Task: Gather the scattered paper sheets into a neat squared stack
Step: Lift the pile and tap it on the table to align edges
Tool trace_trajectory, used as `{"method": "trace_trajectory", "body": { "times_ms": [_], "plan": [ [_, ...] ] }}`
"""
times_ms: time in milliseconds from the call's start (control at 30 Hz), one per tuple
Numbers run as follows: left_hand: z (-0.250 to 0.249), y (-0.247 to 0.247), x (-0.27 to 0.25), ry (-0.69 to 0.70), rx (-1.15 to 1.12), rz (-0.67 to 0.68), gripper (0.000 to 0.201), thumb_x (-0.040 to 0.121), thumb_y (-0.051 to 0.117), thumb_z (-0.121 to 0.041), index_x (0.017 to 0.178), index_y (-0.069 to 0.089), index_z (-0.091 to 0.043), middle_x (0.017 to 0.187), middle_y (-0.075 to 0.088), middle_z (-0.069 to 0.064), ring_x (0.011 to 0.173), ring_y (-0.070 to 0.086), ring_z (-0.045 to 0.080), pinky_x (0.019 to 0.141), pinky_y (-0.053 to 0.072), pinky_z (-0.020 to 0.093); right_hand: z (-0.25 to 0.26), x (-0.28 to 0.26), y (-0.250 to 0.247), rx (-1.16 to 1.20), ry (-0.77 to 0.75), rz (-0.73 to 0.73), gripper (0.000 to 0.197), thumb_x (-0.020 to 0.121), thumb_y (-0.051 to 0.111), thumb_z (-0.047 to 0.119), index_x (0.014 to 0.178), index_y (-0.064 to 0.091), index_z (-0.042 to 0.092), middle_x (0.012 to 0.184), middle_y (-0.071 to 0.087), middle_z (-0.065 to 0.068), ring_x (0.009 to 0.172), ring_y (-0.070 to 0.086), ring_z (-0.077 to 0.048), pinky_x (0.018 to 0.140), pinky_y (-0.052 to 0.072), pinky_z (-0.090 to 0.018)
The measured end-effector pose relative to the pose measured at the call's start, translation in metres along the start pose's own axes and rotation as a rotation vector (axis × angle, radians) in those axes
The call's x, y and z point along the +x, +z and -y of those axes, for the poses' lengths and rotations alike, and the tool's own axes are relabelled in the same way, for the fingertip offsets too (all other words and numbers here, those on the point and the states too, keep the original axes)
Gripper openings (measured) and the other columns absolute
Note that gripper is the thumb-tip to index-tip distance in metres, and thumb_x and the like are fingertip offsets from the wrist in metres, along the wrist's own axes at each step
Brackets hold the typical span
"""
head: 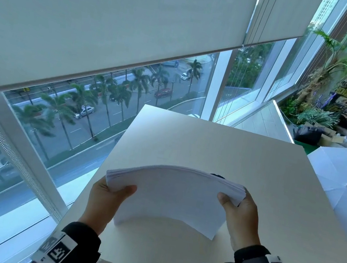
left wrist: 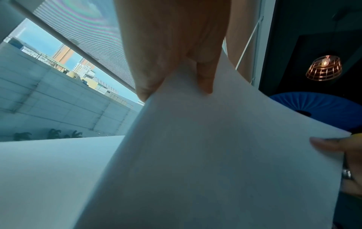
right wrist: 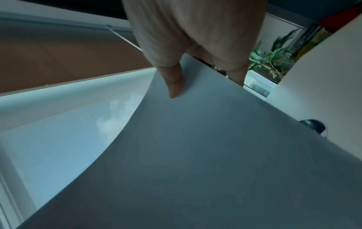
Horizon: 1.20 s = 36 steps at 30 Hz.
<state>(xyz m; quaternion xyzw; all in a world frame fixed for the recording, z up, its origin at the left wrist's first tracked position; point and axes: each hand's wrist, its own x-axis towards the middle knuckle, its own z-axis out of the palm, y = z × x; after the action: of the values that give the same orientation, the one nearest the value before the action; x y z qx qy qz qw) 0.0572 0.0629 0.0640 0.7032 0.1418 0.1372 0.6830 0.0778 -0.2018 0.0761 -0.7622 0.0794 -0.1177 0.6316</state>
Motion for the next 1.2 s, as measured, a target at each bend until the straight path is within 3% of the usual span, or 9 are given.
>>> {"method": "trace_trajectory", "body": {
  "times_ms": [233,400,500,567,667,800,967,1100,1200],
  "plan": [
    [0.001,-0.009,0.014,-0.096,0.018,0.147,0.023,0.072,0.069,0.008,0.073,0.069,-0.015,0.055,0.071,-0.014,0.053,0.066,0.001,0.054,0.053,0.015,0.017,0.013,-0.015,-0.314,-0.150,0.051,0.028,0.078,0.066,0.000,0.103,0.065,0.013,0.089,0.064,0.008,0.083,0.056,-0.019,0.070,0.042,-0.003],
    [0.000,-0.012,0.017,-0.083,0.020,0.221,0.026,0.073,0.068,0.010,0.076,0.069,-0.016,0.057,0.072,-0.016,0.056,0.066,-0.003,0.055,0.052,0.010,0.033,0.017,-0.028,-0.676,-0.525,-0.056,0.055,0.078,0.055,0.030,0.125,0.052,0.002,0.133,0.051,-0.019,0.127,0.039,-0.029,0.106,0.026,-0.029],
    [0.001,-0.013,0.018,-0.081,-0.005,0.252,0.027,0.067,0.074,0.007,0.074,0.071,-0.019,0.061,0.073,-0.014,0.060,0.068,-0.001,0.056,0.052,0.010,0.042,0.010,-0.030,-0.728,-0.617,-0.047,0.076,0.077,0.046,0.041,0.143,0.021,0.014,0.151,0.024,-0.009,0.139,0.013,-0.026,0.113,0.007,-0.025],
    [0.002,-0.014,0.018,-0.079,-0.027,0.261,0.023,0.061,0.076,0.000,0.072,0.073,-0.021,0.065,0.075,-0.011,0.062,0.069,0.002,0.058,0.053,0.011,0.043,0.007,-0.025,-0.863,-0.629,0.137,0.080,0.077,0.042,0.046,0.145,0.007,0.026,0.156,0.011,0.003,0.143,0.009,-0.022,0.113,0.010,-0.032],
    [0.005,-0.015,0.019,-0.089,-0.054,0.265,0.020,0.055,0.072,-0.010,0.068,0.076,-0.024,0.069,0.076,-0.010,0.066,0.070,0.004,0.062,0.056,0.014,0.043,0.012,-0.018,-1.061,-0.465,0.460,0.081,0.082,0.045,0.046,0.148,0.001,0.027,0.147,-0.011,0.016,0.146,0.002,-0.014,0.116,0.007,-0.038],
    [0.007,-0.015,0.018,-0.086,-0.057,0.270,0.021,0.054,0.072,-0.010,0.071,0.076,-0.023,0.071,0.076,-0.009,0.068,0.071,0.006,0.064,0.056,0.016,0.054,0.015,-0.013,-0.939,-0.589,0.250,0.086,0.076,0.052,0.040,0.145,0.002,0.028,0.152,0.004,0.009,0.142,-0.001,-0.010,0.111,0.010,-0.044],
    [0.006,-0.015,0.018,-0.073,-0.066,0.271,0.022,0.054,0.072,-0.011,0.069,0.077,-0.027,0.070,0.076,-0.010,0.067,0.071,0.005,0.063,0.056,0.015,0.063,0.011,0.002,-1.128,-0.456,0.564,0.085,0.084,0.049,0.039,0.148,-0.004,0.026,0.153,-0.013,0.014,0.146,-0.004,-0.011,0.115,-0.001,-0.037],
    [0.003,-0.014,0.016,-0.074,-0.085,0.274,0.021,0.054,0.071,-0.009,0.068,0.076,-0.023,0.067,0.075,-0.011,0.064,0.070,0.003,0.059,0.054,0.012,0.068,0.004,0.012,-1.024,-0.593,0.384,0.085,0.077,0.051,0.042,0.145,0.003,0.025,0.152,0.003,0.009,0.141,0.012,-0.015,0.110,0.011,-0.044],
    [0.004,-0.014,0.017,-0.088,-0.084,0.258,0.022,0.053,0.071,-0.008,0.072,0.072,-0.020,0.064,0.075,-0.010,0.062,0.070,0.003,0.057,0.054,0.012,0.072,-0.001,0.025,-1.107,-0.554,0.550,0.088,0.084,0.048,0.037,0.145,-0.015,0.028,0.153,-0.016,0.013,0.142,-0.010,-0.009,0.118,0.002,-0.046]
  ]
}}
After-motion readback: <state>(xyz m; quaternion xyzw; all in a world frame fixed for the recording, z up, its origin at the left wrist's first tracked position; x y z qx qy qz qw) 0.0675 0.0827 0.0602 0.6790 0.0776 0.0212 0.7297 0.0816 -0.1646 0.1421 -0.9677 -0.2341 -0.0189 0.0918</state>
